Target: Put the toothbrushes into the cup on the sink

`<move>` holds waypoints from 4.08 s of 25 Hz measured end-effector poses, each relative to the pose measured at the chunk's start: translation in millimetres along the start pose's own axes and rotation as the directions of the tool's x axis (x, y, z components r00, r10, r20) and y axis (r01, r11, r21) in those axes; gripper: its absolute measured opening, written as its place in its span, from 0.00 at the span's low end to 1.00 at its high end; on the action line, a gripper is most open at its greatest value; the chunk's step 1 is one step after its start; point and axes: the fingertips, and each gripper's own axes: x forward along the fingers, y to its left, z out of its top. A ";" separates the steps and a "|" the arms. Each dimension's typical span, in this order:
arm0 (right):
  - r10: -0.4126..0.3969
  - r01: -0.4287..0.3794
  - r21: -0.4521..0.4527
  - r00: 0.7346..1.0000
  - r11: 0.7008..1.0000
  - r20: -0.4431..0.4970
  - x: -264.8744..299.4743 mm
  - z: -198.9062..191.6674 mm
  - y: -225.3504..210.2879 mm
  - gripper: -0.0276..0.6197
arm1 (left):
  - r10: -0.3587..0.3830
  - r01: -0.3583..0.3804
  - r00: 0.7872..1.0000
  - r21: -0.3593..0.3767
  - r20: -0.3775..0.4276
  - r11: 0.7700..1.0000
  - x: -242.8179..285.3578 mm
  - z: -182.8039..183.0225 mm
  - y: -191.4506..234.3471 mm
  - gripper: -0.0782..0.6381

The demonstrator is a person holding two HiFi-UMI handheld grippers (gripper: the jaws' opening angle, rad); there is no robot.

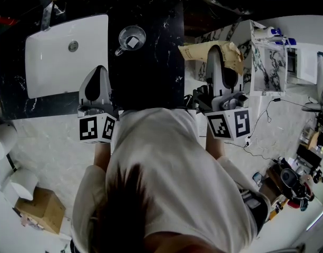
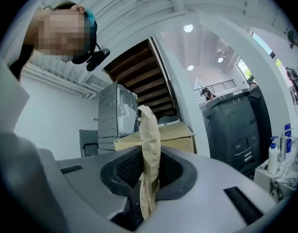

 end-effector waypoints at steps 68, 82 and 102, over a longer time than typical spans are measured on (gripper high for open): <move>0.338 -0.340 0.021 0.922 0.940 -0.189 117.6 -127.0 115.9 0.12 | 0.067 -0.068 0.998 -0.069 -0.014 0.995 -24.9 -12.9 41.9 0.12; 0.355 -0.381 -0.061 0.899 0.922 -0.258 116.7 -153.8 123.4 0.12 | 0.060 -0.060 0.998 -0.070 -0.007 0.996 -27.1 -11.5 40.7 0.12; 0.302 -0.292 0.080 0.924 0.953 -0.234 124.3 -158.7 90.9 0.15 | 0.030 -0.030 0.999 -0.045 0.011 0.999 -28.5 -3.7 27.8 0.12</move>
